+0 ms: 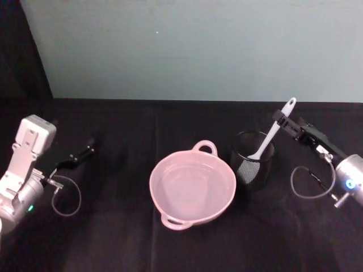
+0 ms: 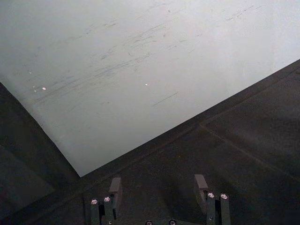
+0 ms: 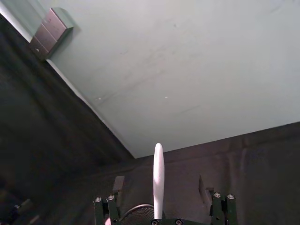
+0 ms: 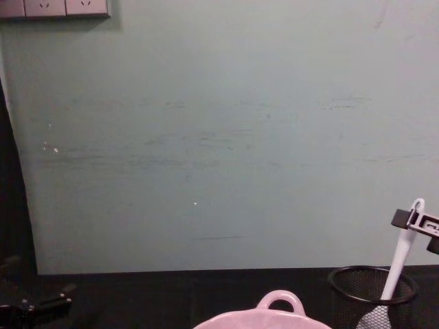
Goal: Use the one hand to pick up the spoon and stir the clear water in the bowl.
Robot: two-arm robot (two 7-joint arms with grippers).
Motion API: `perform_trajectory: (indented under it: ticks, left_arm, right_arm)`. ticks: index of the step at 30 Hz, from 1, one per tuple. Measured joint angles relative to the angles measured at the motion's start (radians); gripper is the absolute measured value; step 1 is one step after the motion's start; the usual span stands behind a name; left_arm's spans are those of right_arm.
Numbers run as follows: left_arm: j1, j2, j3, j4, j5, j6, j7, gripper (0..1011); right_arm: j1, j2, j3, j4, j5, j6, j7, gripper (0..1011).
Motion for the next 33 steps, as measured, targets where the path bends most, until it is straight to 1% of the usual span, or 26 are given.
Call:
perform_trajectory:
  ticks: [6, 9, 15, 17, 23, 29, 30, 31, 33]
  left_arm:
    - [0.0, 0.0, 0.0, 0.0, 0.0, 0.0, 0.0, 1005]
    - [0.0, 0.0, 0.0, 0.0, 0.0, 0.0, 0.0, 1005]
    - [0.0, 0.0, 0.0, 0.0, 0.0, 0.0, 0.0, 1005]
    - [0.0, 0.0, 0.0, 0.0, 0.0, 0.0, 0.0, 1005]
    - [0.0, 0.0, 0.0, 0.0, 0.0, 0.0, 0.0, 1005]
    - [0.0, 0.0, 0.0, 0.0, 0.0, 0.0, 0.0, 1005]
    - [0.0, 0.0, 0.0, 0.0, 0.0, 0.0, 0.0, 1005]
    - [0.0, 0.0, 0.0, 0.0, 0.0, 0.0, 0.0, 1005]
    - [0.0, 0.0, 0.0, 0.0, 0.0, 0.0, 0.0, 1005]
  right_arm:
    - [0.041, -0.001, -0.02, 0.046, 0.024, 0.005, 0.036, 1002]
    - [0.052, -0.001, -0.024, 0.058, 0.039, 0.003, 0.047, 1002]
    - [0.058, 0.0, -0.031, 0.071, 0.061, -0.002, 0.062, 1003]
    - [0.062, 0.002, -0.034, 0.079, 0.075, 0.001, 0.071, 995]
    - [0.071, 0.005, -0.046, 0.092, 0.101, 0.006, 0.086, 873]
    - [0.071, 0.013, -0.06, 0.092, 0.111, 0.002, 0.087, 695]
    - [0.071, 0.014, -0.062, 0.092, 0.111, 0.0, 0.086, 695]
    - [0.071, 0.016, -0.065, 0.092, 0.113, -0.003, 0.085, 630]
    - [0.071, 0.019, -0.068, 0.091, 0.114, -0.006, 0.083, 574]
